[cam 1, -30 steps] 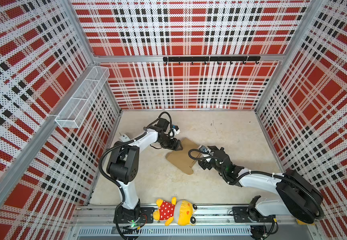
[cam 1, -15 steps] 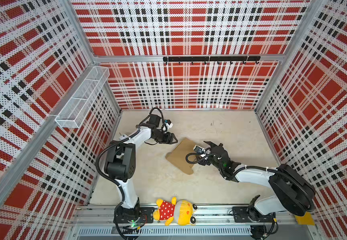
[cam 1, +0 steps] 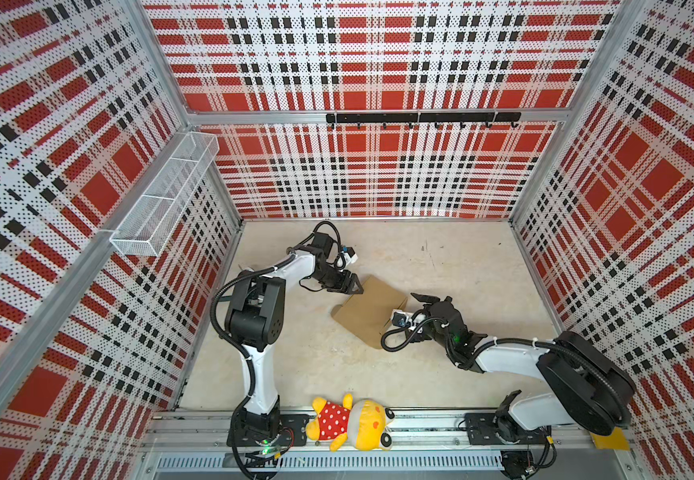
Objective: Fold the paper box
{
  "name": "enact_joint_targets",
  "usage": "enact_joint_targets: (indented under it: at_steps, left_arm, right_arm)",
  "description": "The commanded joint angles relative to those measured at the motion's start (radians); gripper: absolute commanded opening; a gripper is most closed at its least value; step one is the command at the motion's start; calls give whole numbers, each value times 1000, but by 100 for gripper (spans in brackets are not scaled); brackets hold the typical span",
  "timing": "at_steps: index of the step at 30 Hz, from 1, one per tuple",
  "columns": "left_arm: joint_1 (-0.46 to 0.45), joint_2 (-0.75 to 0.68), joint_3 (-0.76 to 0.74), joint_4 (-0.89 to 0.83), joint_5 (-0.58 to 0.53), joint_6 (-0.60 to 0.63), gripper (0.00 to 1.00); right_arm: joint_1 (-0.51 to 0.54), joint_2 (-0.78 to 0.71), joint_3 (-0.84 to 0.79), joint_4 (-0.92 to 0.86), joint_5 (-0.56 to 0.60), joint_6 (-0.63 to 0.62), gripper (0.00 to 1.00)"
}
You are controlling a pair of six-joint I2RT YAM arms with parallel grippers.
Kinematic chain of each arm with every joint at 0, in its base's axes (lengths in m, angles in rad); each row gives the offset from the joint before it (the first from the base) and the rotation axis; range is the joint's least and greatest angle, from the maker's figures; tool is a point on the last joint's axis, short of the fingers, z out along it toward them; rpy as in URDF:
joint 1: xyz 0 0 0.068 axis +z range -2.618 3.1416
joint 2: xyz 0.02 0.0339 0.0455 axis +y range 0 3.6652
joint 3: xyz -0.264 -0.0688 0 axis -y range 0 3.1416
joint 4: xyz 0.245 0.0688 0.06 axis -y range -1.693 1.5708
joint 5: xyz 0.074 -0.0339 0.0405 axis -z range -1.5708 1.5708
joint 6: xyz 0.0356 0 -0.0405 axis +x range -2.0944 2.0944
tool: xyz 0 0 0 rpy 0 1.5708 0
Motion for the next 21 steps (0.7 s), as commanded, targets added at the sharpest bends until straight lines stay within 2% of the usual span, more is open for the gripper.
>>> enact_joint_targets:
  at_steps: [1, 7, 10, 15, 21]
  left_arm:
    - [-1, 25, 43, -36, -7, 30, 65]
    - [2, 44, 67, -65, -9, 48, 48]
    - [13, 59, 64, -54, -5, 47, 46]
    - [27, 101, 94, -90, -14, 67, 40]
    - [46, 117, 99, -88, -11, 64, 33]
  right_arm:
    - [7, 61, -9, 149, -7, -88, 99]
    - [11, 118, -30, 268, 1, -118, 100]
    - [12, 146, -33, 296, -5, -130, 100]
    - [41, 231, -64, 456, 8, -188, 100]
    - [58, 281, -54, 467, 0, -198, 100]
